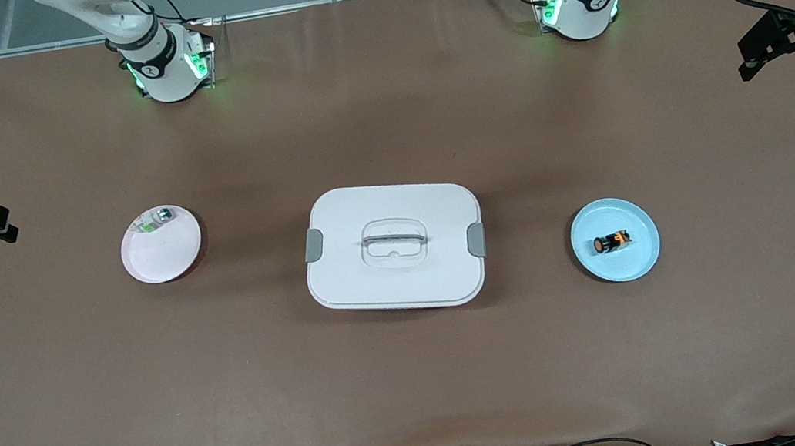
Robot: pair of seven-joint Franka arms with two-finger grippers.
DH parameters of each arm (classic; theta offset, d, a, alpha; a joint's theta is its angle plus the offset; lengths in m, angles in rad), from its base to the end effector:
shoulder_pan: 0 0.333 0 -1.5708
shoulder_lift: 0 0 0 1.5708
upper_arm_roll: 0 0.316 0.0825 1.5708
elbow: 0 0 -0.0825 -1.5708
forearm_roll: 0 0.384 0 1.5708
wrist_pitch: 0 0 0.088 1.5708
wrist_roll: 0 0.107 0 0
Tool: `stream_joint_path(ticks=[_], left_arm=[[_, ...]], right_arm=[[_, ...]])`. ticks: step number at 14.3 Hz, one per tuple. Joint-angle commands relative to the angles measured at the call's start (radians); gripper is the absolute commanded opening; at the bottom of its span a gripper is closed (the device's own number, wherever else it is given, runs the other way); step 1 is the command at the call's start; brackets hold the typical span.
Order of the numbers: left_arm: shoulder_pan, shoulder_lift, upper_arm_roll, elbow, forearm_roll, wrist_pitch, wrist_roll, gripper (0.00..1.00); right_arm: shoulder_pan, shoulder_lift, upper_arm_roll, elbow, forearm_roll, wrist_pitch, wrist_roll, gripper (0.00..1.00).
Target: Transfer orange switch to right arm and place
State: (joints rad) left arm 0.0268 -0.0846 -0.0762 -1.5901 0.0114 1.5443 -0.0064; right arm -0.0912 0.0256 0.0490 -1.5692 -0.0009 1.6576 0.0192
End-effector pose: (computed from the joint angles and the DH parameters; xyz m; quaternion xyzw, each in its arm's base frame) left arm 0.5248 -0.0267 0.6586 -0.9996 0.0212 -0.0195 0.0084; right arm 0.5704 -0.0245 0.6188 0.9990 -0.0307 0.0314 0.0002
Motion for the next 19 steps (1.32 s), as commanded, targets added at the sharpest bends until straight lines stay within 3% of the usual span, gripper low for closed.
stream_joint_path(ticks=[1, 6, 19], left_arm=[[0.005, -0.006, -0.002, -0.002, -0.014, 0.007, -0.003, 1.0], [0.002, 0.031, -0.002, 0.035, -0.011, 0.01, -0.004, 1.0], [0.033, 0.256, -0.001, 0.071, -0.024, 0.014, 0.017, 1.0]], right_arm=[[-0.002, 0.013, 0.005, 0.028, -0.013, -0.013, -0.001, 1.0], [-0.002, 0.013, 0.005, 0.029, -0.013, -0.012, -0.002, 1.0], [-0.002, 0.013, 0.005, 0.029, -0.011, -0.01, -0.001, 1.0]])
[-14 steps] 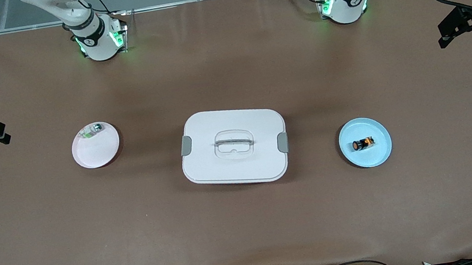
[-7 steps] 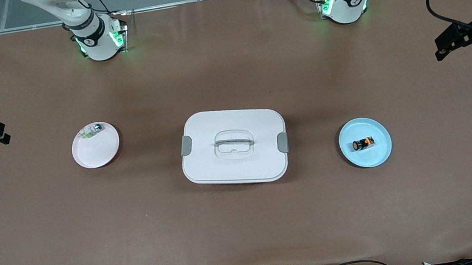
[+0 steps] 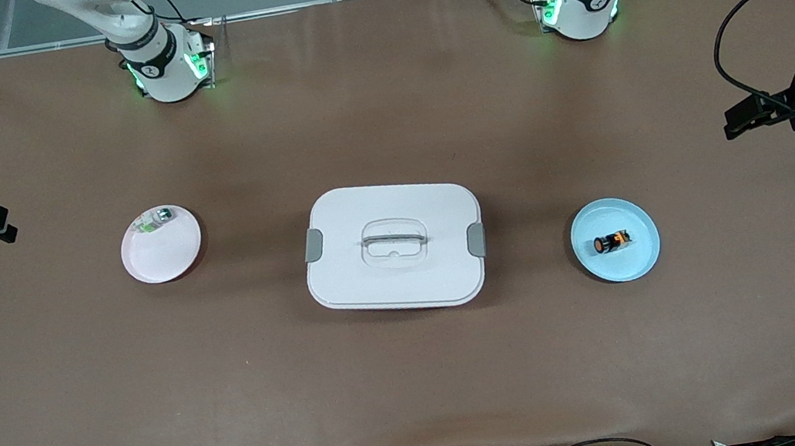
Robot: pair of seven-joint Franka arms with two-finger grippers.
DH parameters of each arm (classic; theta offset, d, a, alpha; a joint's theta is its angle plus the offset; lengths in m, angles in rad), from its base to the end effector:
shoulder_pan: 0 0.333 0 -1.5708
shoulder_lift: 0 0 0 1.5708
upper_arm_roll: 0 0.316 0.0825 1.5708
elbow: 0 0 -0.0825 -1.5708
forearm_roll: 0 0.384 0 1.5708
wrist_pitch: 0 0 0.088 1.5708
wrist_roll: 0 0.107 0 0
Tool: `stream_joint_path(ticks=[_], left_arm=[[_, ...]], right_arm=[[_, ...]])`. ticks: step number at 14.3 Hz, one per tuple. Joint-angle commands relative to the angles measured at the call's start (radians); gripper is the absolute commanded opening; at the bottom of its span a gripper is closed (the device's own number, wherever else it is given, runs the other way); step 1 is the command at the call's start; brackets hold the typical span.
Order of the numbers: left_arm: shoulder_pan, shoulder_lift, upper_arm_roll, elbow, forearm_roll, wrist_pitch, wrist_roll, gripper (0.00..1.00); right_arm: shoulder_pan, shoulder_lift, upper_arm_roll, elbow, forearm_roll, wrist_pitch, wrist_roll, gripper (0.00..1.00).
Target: Transfer orange switch to right arm and place
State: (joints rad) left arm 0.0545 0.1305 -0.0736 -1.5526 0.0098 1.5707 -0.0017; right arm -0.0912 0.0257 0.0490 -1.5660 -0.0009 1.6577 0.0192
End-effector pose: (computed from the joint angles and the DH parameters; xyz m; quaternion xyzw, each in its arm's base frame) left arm 0.5891 -0.0077 0.5585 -0.9984 0.0089 0.0560 0.0007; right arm 0.5706 -0.0246 0.6203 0.9990 -0.0307 0.0330 0.0002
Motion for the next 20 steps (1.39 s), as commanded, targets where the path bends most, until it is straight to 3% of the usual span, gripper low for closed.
stream_joint_path(ticks=[1, 6, 12, 20], left_arm=[[0.007, 0.063, -0.003, 0.034, -0.022, -0.012, 0.015, 1.0], [-0.008, 0.139, -0.005, 0.031, -0.134, 0.078, 0.011, 1.0], [-0.108, 0.231, -0.008, 0.01, -0.09, 0.199, -0.167, 1.0], [-0.145, 0.233, -0.011, -0.239, -0.056, 0.53, -0.247, 1.0]], right_arm=[[-0.002, 0.014, 0.005, 0.026, -0.013, -0.01, -0.001, 1.0], [-0.002, 0.014, 0.005, 0.026, -0.011, -0.01, -0.001, 1.0], [-0.005, 0.014, 0.005, 0.026, -0.014, -0.009, -0.001, 1.0], [-0.005, 0.014, 0.005, 0.026, -0.013, -0.009, 0.001, 1.0]])
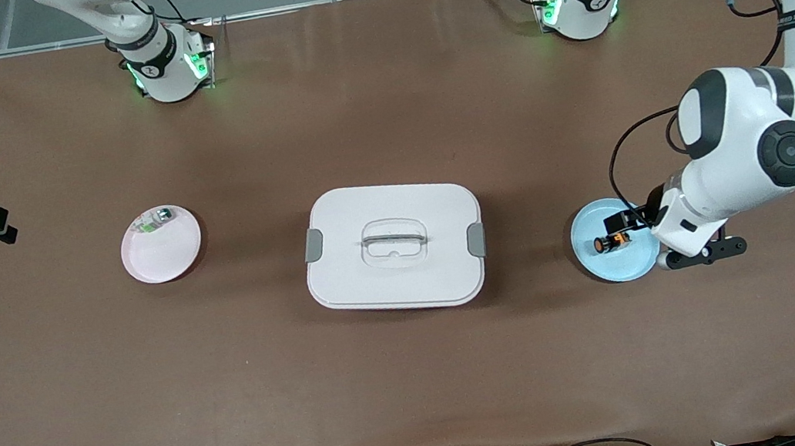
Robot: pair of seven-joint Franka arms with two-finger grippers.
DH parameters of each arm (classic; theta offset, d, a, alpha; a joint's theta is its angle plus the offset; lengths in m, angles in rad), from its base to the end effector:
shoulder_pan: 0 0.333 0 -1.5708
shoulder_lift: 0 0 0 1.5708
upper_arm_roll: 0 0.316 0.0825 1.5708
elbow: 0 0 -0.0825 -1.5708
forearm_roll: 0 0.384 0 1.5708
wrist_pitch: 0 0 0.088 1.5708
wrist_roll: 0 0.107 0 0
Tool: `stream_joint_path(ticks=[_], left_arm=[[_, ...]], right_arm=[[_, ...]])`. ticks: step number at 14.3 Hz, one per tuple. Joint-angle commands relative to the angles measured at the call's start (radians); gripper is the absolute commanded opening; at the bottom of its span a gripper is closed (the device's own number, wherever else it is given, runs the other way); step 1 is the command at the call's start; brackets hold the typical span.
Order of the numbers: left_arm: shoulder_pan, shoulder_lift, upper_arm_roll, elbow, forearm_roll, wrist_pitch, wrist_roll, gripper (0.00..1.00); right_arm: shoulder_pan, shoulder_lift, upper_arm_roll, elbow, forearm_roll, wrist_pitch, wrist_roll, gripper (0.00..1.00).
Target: Transfer orange switch to right arm and place
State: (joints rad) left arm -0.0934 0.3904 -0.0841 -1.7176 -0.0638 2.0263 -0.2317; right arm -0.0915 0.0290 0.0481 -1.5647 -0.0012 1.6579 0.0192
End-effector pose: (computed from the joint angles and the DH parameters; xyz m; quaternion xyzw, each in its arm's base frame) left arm 0.6377 -0.1132 0.3554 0.9972 0.0447 -0.0484 0.0350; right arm 0.5715 -0.0253 0.6190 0.9990 -0.0313 0.0321 0.0003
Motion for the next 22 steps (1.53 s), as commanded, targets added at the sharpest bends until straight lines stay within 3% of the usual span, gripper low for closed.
stream_joint_path(ticks=[1, 5, 10, 22], left_arm=[[0.007, -0.025, 0.0, -0.095, 0.018, 0.096, -0.015, 1.0], [0.018, -0.021, 0.003, -0.207, 0.018, 0.234, -0.017, 1.0], [0.047, 0.025, 0.003, -0.275, 0.018, 0.369, -0.017, 1.0], [0.046, 0.125, 0.0, -0.272, 0.004, 0.522, -0.018, 1.0]], right_arm=[[-0.005, 0.011, 0.006, 0.025, -0.013, -0.009, 0.001, 1.0], [-0.01, 0.011, 0.004, 0.029, -0.014, -0.015, -0.002, 1.0], [-0.007, 0.012, 0.004, 0.029, -0.013, -0.012, 0.001, 1.0], [-0.007, 0.011, 0.004, 0.031, -0.013, -0.015, 0.001, 1.0]])
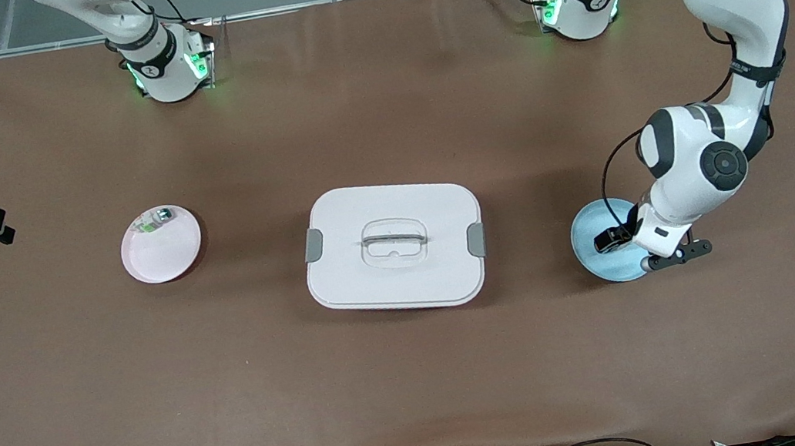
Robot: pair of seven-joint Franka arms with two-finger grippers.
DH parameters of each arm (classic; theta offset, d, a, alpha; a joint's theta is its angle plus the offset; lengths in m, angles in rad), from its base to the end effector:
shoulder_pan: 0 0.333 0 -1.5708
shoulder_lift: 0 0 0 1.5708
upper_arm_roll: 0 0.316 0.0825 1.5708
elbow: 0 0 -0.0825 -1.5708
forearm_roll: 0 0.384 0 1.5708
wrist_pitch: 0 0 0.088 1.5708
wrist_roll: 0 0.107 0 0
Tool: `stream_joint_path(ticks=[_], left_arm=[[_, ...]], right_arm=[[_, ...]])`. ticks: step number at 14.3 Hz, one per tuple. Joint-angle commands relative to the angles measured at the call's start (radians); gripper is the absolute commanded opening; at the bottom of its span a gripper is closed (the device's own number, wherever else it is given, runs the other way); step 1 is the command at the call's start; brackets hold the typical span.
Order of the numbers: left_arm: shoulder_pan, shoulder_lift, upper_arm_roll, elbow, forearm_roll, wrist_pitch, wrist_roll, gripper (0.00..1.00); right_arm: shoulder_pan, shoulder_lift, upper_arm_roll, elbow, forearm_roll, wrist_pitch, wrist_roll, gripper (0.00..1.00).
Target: Transfer orange switch to right arm and place
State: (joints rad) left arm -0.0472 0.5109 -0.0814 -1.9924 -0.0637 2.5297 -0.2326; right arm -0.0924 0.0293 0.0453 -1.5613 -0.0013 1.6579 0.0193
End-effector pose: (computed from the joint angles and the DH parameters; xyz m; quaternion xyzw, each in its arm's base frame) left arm 0.6077 -0.0766 0.2054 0.9957 0.0831 0.0065 0.0403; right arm 0.5716 -0.0275 0.6205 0.9989 -0.0332 0.0337 0.0005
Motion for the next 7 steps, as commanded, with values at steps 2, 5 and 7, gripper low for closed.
stream_joint_path(ticks=[2, 5, 7], left_arm=[[-0.008, 0.015, -0.003, 0.001, 0.004, 0.021, -0.017, 1.0], [-0.002, 0.018, -0.005, 0.001, 0.004, 0.021, -0.016, 1.0], [-0.008, 0.023, -0.005, 0.001, 0.004, 0.021, -0.014, 1.0]], right_arm=[[-0.006, 0.012, 0.007, 0.027, -0.013, -0.015, -0.001, 1.0], [-0.006, 0.012, 0.007, 0.027, -0.013, -0.015, -0.001, 1.0], [-0.006, 0.011, 0.007, 0.027, -0.013, -0.015, 0.001, 1.0]])
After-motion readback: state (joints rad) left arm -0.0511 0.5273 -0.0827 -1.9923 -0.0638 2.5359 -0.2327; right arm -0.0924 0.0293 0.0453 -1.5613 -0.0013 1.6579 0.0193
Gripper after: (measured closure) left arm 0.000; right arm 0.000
